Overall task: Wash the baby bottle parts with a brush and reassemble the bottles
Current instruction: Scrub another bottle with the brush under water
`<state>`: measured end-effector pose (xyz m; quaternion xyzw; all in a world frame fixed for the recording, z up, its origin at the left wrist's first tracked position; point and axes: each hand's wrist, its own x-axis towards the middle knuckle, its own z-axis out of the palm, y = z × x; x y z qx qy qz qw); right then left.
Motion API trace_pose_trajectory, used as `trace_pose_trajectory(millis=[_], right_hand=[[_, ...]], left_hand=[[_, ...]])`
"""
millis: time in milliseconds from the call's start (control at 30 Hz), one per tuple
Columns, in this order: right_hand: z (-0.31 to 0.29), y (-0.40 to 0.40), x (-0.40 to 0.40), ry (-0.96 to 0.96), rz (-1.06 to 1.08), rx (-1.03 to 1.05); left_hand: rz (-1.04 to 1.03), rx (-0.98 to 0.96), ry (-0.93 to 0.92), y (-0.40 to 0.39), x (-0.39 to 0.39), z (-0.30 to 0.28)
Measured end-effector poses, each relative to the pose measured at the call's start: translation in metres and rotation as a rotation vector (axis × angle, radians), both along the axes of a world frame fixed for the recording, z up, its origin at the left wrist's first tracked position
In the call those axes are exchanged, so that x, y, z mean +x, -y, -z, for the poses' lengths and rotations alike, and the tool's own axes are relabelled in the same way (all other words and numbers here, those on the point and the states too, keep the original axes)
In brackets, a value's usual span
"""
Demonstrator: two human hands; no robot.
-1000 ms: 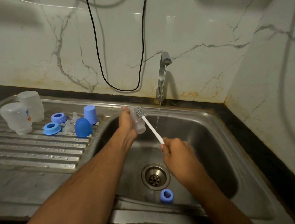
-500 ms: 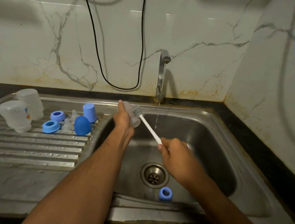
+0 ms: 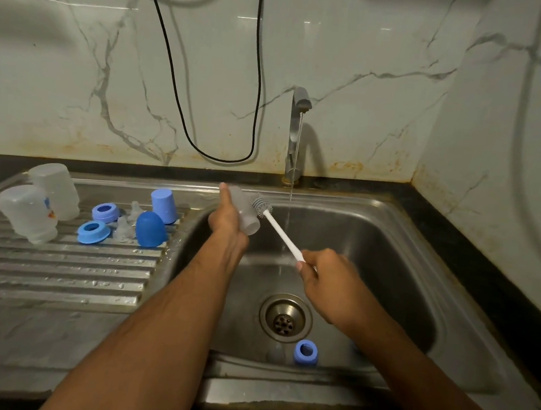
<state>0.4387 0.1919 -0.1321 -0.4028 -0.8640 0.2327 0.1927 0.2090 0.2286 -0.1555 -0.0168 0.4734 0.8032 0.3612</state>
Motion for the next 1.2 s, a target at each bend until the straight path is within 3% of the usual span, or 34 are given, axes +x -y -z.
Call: trace_pose_trajectory(millis=[233,367,667,867,1100,1200], right_hand=[[0.002,-0.001,-0.009,0.068,0.028,0.080],[-0.006,-0.006,-0.018,0.038,0.072,0.107],[-0.001,0.007,-0.004,-0.026,-0.015,-0.001],[-0.014,-0.006,-0.013,-0.089,0.062,0.051],[-0.002,-0.005,-0.002,-0.015,0.048,0.051],[-0.005,-0.002,-0.012,-0.011,0.037,0.079]], left_hand=[[0.156,-0.010,0.015,-0.005,0.006,0.009],[0.141,-0.081,-0.150,-0.013,0.028,-0.003],[-0.026,-0.021,-0.051,0.001,-0.003,-0.002],[0.106,0.024,-0.091,-0.013,0.027,-0.011],[0.085,-0.013,-0.046,-0.006,0.007,0.001],[0.212,0.032,-0.091,-0.005,0.017,-0.008]])
